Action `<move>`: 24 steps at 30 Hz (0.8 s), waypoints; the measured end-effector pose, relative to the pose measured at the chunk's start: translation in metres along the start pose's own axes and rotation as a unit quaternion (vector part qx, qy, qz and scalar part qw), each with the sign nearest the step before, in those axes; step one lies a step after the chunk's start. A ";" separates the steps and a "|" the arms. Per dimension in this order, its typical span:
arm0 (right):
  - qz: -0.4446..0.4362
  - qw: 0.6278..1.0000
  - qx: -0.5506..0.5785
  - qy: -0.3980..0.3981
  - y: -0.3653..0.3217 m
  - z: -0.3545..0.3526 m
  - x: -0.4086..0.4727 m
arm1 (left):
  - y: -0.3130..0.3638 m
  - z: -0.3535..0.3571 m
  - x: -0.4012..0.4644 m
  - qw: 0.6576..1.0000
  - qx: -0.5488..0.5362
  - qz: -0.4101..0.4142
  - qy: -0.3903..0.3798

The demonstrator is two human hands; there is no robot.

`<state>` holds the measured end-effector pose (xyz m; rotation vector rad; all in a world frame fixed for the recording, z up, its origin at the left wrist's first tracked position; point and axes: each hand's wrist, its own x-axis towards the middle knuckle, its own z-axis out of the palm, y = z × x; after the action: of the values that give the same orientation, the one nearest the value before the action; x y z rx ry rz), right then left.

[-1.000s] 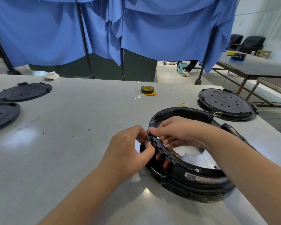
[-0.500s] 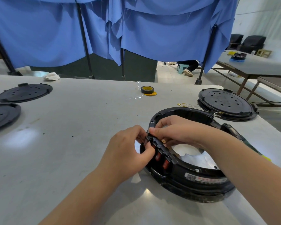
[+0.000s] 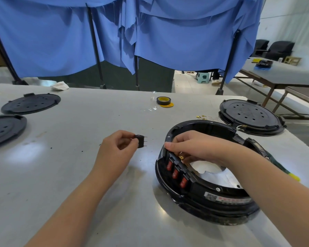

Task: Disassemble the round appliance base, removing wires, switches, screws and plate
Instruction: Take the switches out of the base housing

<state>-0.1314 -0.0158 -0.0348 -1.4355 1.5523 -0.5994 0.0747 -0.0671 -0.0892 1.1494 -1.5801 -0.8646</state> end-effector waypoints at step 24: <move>-0.045 0.995 -0.083 0.027 -0.006 -0.019 -0.028 | 0.033 0.006 -0.033 0.963 0.147 0.167 -0.151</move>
<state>-0.1471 0.0053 -0.0130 -1.6332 1.6193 -0.5771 0.0630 -0.0259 -0.0704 0.9377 -2.1386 -0.6113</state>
